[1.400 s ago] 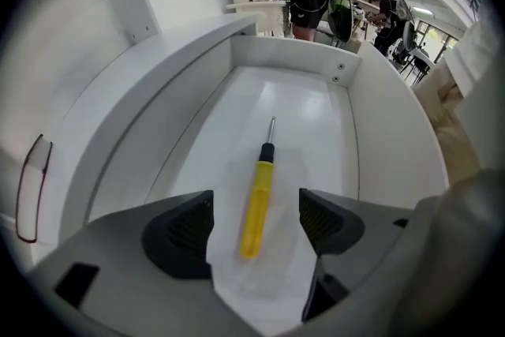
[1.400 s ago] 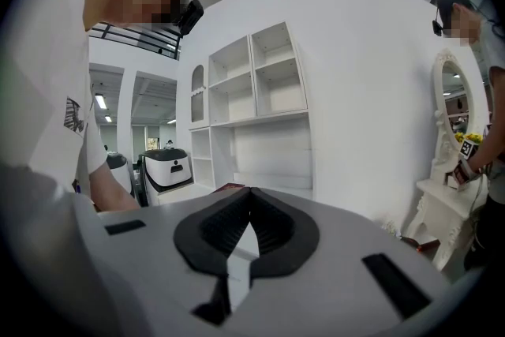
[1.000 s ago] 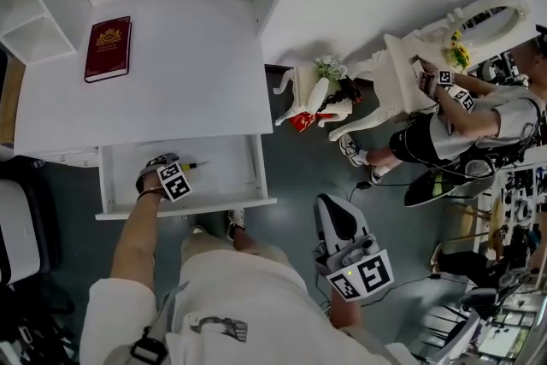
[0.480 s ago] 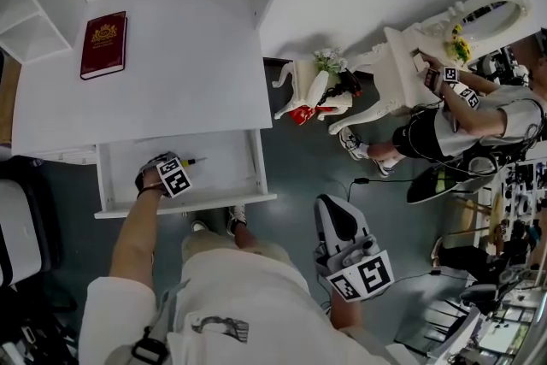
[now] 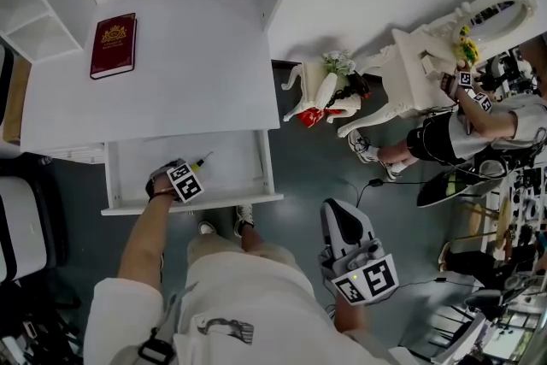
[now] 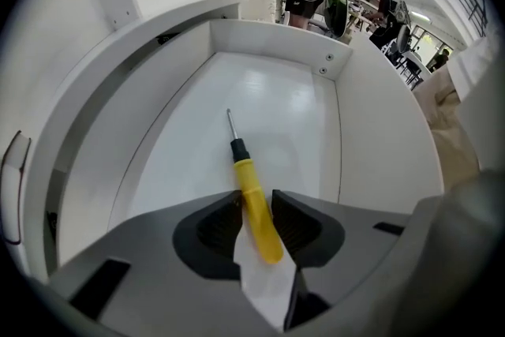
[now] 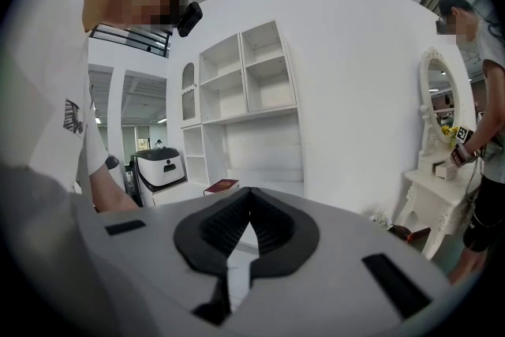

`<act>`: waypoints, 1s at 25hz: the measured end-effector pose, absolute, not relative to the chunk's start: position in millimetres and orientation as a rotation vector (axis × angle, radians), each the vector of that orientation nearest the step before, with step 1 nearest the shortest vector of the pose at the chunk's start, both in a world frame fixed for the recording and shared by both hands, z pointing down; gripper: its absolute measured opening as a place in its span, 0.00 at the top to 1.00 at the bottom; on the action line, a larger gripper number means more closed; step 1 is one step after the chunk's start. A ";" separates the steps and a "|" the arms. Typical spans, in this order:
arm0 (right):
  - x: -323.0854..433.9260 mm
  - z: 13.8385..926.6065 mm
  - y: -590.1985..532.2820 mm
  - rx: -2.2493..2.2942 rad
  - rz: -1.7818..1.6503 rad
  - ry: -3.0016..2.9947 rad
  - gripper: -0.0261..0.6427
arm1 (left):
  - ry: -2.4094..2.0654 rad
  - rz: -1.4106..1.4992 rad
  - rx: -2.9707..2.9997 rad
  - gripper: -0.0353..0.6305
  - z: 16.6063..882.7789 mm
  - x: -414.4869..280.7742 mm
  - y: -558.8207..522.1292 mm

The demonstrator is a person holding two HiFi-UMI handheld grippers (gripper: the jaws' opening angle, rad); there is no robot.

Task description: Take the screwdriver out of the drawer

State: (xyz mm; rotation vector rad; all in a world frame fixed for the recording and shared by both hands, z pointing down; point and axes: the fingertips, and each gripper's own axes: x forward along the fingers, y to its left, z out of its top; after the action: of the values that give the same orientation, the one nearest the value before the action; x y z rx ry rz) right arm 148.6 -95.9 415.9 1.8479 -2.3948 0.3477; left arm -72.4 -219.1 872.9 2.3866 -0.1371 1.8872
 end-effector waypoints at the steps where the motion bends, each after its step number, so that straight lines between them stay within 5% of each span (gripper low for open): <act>1: 148.1 415.9 -95.2 1.846 0.347 -2.396 0.95 | -0.149 1.883 2.389 0.76 872.8 -72.1 -218.0; 25: 150.7 409.0 -73.2 1.815 0.317 -2.542 0.95 | -0.586 1.713 2.521 0.82 800.1 -74.5 -235.2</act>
State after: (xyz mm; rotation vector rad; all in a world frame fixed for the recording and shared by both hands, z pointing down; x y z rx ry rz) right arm 150.7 -73.2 409.0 1.8149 -2.5420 0.3174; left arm -74.5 -235.2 800.1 2.5210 -0.5859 1.7128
